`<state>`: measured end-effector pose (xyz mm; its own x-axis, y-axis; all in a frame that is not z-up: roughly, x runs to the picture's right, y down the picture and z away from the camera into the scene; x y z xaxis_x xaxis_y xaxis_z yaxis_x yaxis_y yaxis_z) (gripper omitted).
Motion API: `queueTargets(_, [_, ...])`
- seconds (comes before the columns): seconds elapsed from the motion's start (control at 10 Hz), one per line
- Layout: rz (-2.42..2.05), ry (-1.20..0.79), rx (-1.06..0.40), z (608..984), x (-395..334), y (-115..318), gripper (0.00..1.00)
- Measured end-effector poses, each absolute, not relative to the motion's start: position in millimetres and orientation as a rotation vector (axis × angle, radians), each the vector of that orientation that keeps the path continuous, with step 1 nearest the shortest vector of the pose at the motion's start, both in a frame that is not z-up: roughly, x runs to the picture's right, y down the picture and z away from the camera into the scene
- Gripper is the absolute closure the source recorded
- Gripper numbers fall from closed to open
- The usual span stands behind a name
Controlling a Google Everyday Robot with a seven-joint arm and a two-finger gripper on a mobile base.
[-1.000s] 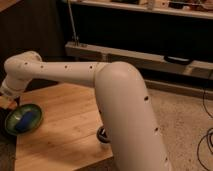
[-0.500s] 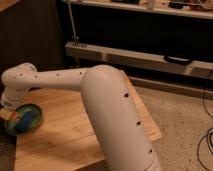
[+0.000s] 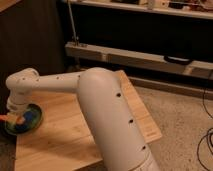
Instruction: Place the pepper on the white sponge
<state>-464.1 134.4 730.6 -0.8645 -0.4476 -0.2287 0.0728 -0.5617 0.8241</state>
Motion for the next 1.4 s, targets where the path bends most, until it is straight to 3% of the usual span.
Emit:
queueTargets(1.0, [-2.432, -1.227, 0.401, 799, -455, 141, 0.8])
queueTargets(1.4, [-2.432, -1.217, 0.37, 810, -457, 149, 0.8])
